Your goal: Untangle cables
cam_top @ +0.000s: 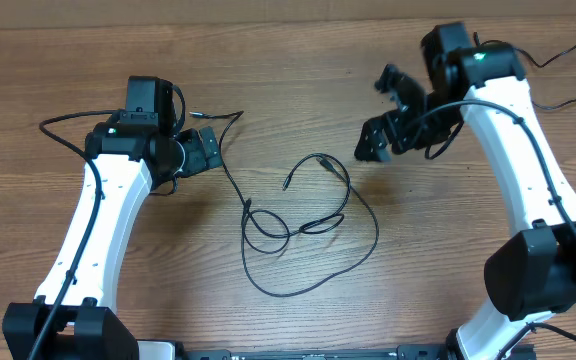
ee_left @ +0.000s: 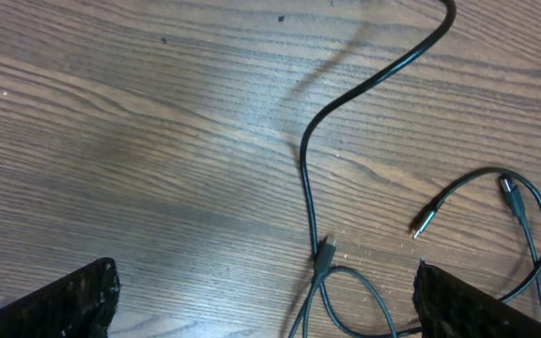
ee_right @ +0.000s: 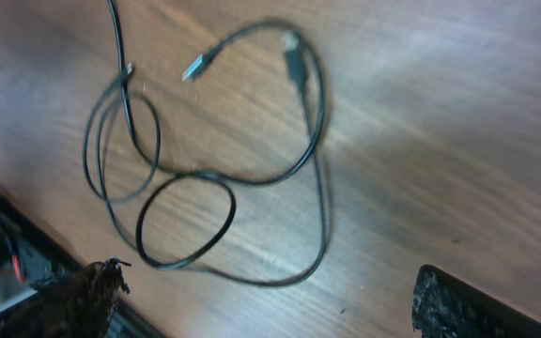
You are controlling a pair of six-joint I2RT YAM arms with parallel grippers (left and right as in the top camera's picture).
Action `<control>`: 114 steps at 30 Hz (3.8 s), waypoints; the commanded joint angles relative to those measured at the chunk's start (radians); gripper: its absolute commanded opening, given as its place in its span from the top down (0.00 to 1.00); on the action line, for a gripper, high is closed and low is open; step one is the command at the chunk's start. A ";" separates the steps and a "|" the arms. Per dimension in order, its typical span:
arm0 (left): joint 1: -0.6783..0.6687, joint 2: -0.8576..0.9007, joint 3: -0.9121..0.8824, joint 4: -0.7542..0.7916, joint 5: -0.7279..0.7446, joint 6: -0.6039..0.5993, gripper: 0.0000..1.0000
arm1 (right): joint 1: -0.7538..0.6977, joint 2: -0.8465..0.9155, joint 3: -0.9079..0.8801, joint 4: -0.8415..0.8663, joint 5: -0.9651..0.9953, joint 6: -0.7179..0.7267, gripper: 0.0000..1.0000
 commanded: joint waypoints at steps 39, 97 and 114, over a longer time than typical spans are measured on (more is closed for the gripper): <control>0.003 0.003 0.015 0.012 -0.006 0.015 0.01 | 0.259 0.000 -0.341 0.171 -0.040 -0.671 0.05; 0.003 0.003 0.015 0.012 -0.006 0.015 0.00 | 0.264 0.000 -0.402 0.268 -0.144 -0.660 0.96; 0.003 0.003 0.015 0.012 -0.006 0.015 0.01 | 0.263 0.000 0.133 -0.009 -0.146 -0.337 0.96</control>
